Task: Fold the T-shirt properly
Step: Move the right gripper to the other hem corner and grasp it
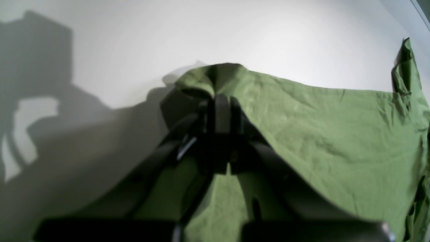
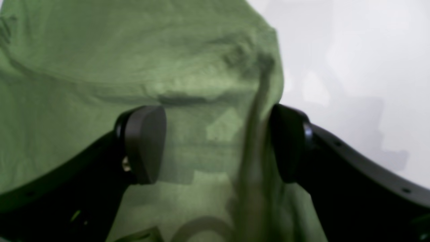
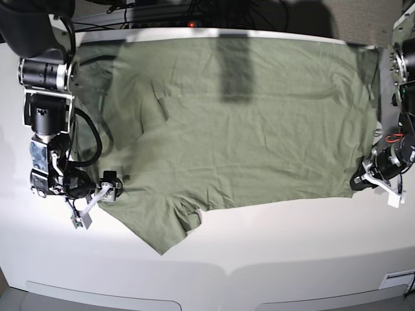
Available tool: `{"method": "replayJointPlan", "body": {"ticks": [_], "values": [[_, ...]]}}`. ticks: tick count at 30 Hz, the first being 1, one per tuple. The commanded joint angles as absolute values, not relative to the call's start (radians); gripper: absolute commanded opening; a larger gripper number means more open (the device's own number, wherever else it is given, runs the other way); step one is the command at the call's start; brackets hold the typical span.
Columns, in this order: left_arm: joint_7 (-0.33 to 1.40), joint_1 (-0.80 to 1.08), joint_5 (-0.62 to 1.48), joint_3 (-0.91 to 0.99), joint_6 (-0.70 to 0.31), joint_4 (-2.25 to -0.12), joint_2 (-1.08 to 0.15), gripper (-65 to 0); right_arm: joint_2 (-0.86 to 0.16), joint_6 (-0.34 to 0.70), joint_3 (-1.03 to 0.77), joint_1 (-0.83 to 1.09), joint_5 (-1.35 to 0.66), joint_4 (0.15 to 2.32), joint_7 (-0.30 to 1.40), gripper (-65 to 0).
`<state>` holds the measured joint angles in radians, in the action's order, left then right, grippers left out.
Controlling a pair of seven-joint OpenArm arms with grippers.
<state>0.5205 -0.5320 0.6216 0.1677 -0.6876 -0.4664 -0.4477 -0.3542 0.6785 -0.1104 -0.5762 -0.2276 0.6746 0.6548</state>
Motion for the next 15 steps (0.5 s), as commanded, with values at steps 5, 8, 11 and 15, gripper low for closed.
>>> {"method": "replayJointPlan", "body": {"ticks": [5,8,11,15], "values": [[0.501,-0.562,0.637,0.170,-0.698,-0.479,-0.466,-65.0,-0.368,0.698,-0.113,-0.606,-0.247,0.689,0.682,-18.0],[0.501,-0.562,0.637,0.170,-0.698,-0.479,-0.466,-65.0,-0.372,0.698,-0.113,-0.606,-0.248,0.689,0.692,-22.7],[0.500,-0.562,0.637,0.170,-0.698,-0.479,-0.466,-65.0,-0.381,0.698,-0.112,-0.606,-0.247,0.689,0.701,-31.4],[0.500,-0.562,0.637,0.170,-0.698,-0.479,-0.466,-65.0,-0.393,0.698,-0.112,-0.607,-0.247,0.689,0.697,-43.4]]}}
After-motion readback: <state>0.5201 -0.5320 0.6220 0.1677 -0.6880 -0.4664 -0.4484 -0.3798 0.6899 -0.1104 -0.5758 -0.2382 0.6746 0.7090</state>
